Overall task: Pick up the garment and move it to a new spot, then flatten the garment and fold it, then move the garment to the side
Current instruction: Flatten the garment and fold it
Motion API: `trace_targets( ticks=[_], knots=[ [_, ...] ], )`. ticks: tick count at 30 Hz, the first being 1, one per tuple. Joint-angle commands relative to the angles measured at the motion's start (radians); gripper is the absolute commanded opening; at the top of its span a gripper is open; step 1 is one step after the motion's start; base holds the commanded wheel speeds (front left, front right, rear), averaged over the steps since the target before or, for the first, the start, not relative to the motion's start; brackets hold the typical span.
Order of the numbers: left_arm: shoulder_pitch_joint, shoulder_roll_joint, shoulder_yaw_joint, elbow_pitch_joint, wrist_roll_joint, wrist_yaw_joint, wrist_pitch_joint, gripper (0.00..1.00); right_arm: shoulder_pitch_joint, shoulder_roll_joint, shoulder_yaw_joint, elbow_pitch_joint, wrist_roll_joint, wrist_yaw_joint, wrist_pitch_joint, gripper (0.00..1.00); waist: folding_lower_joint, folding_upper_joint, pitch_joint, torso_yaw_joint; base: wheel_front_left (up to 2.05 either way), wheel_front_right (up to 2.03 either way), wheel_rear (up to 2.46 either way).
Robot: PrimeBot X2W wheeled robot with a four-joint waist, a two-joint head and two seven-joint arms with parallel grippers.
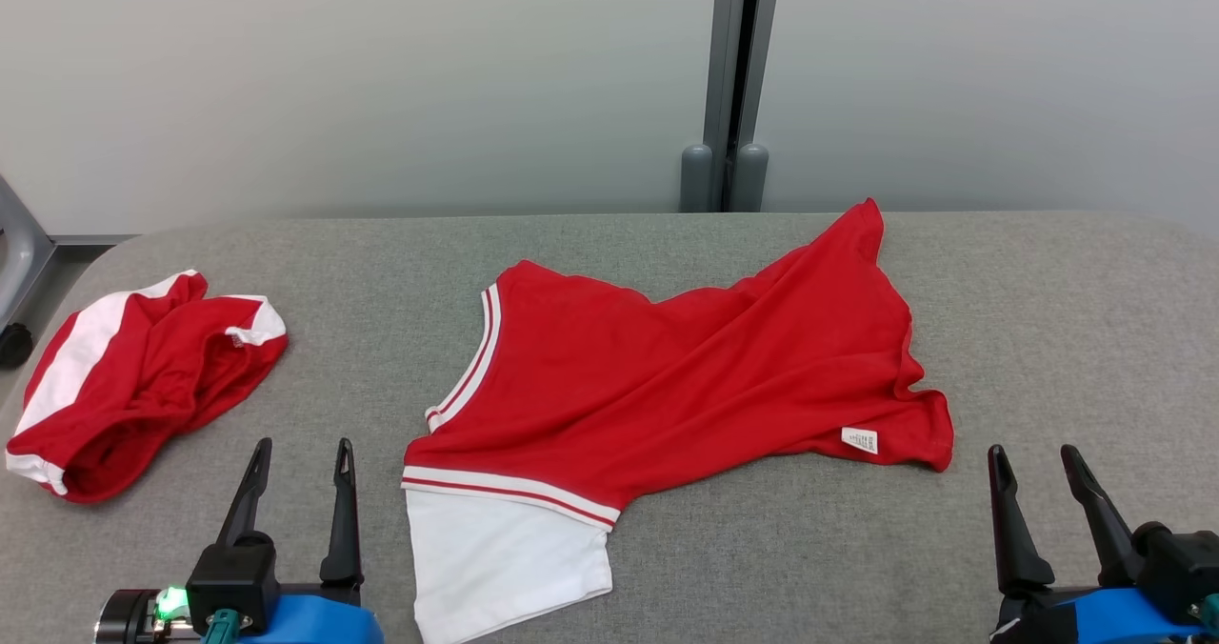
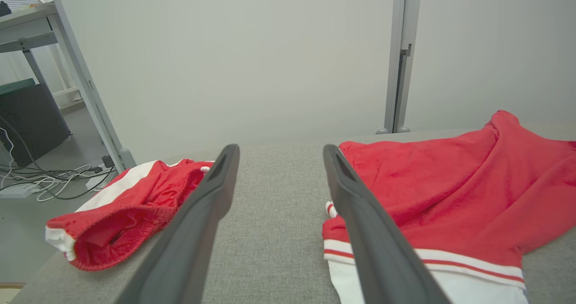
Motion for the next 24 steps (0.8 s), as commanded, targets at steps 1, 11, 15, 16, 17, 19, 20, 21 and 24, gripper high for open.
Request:
trace_targets(
  ticks=[1,11,15,16,17,19,20,21,24],
  knots=[
    [-0.014,0.008,-0.002,0.003,-0.003,0.001,-0.005,1.00,0.011,0.004,-0.002,0.002,-0.003,0.000,0.001,1.00,0.0000,0.0000,0.000,0.000,0.00,0.00,0.00],
    [-0.018,0.014,-0.011,0.017,-0.011,0.008,-0.005,1.00,0.013,0.008,-0.005,0.016,-0.008,0.000,0.007,1.00,0.0000,0.0000,0.000,0.004,0.00,0.00,0.00],
    [-0.011,0.007,-0.018,0.027,-0.028,0.001,-0.005,1.00,0.000,0.008,-0.012,0.037,-0.008,0.000,0.013,1.00,0.0000,0.0000,0.004,0.003,0.00,0.00,0.00],
    [-0.010,0.005,-0.021,0.033,-0.036,-0.003,-0.003,1.00,-0.010,0.006,-0.020,0.048,-0.011,0.000,0.014,1.00,0.0000,0.0000,0.006,0.003,0.00,0.00,0.00],
    [-0.011,0.003,-0.026,0.039,-0.039,-0.009,0.001,1.00,-0.022,0.002,-0.028,0.061,-0.012,0.000,0.013,1.00,0.0000,0.0000,0.007,0.003,0.00,0.00,0.00],
    [-0.012,0.002,-0.041,0.056,-0.043,-0.016,0.014,1.00,-0.038,-0.009,-0.040,0.096,-0.019,0.000,0.014,1.00,0.0000,0.0000,0.013,0.005,0.00,0.00,0.00],
    [-0.013,0.000,-0.050,0.065,-0.046,-0.019,0.018,1.00,-0.048,-0.012,-0.043,0.114,-0.021,0.000,0.009,1.00,0.0000,0.0000,0.015,0.006,0.00,0.00,0.00],
    [-0.014,-0.002,-0.058,0.075,-0.047,-0.025,0.021,1.00,-0.059,-0.016,-0.049,0.136,-0.022,0.000,0.006,1.00,0.0000,0.0000,0.018,0.007,0.00,0.00,0.00],
    [-0.014,-0.007,-0.081,0.117,-0.060,-0.035,0.031,1.00,-0.097,-0.035,-0.054,0.210,-0.024,0.000,-0.002,1.00,0.0000,0.0000,0.026,0.010,0.00,0.00,0.00]
  ],
)
